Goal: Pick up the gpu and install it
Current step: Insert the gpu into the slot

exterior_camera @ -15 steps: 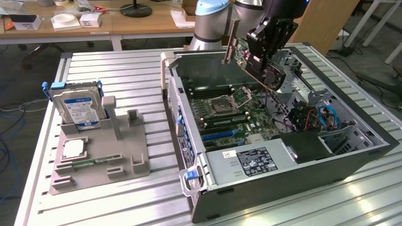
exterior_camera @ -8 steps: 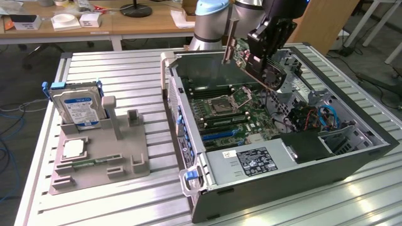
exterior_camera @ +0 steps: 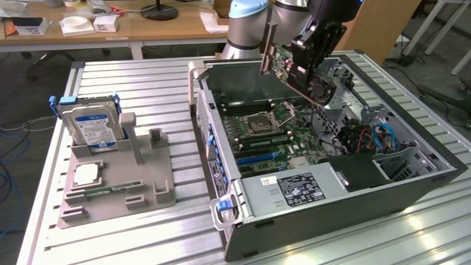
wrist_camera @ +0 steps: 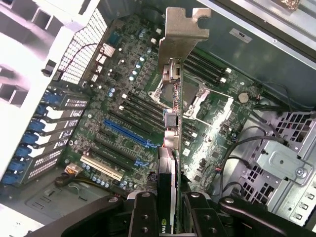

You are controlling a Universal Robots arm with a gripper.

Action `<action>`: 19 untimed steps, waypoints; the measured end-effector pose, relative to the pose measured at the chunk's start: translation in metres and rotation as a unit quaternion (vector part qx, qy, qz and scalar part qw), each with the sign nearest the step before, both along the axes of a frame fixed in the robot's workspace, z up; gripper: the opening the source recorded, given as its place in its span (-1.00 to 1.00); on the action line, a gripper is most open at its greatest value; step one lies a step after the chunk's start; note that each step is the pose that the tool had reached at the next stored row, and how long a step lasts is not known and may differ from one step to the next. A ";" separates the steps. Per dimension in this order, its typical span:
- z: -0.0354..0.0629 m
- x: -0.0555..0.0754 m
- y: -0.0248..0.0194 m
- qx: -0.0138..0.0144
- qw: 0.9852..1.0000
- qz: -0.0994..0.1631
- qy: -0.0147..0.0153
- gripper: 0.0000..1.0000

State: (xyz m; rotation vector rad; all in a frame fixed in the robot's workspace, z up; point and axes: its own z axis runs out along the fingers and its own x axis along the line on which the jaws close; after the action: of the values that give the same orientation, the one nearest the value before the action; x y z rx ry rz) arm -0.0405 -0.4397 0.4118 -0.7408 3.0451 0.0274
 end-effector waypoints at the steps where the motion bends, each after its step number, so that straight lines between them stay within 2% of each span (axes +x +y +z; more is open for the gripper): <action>1: 0.0000 0.000 0.0000 0.000 1.000 0.004 0.000 -0.47; 13: 0.0000 -0.001 -0.0009 0.000 0.999 0.040 0.000 -0.47; 19: 0.0000 -0.001 -0.0010 0.000 0.998 0.060 0.000 -0.47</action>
State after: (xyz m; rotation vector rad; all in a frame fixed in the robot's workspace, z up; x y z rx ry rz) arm -0.0414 -0.4407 0.4118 -0.9233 2.9959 0.0280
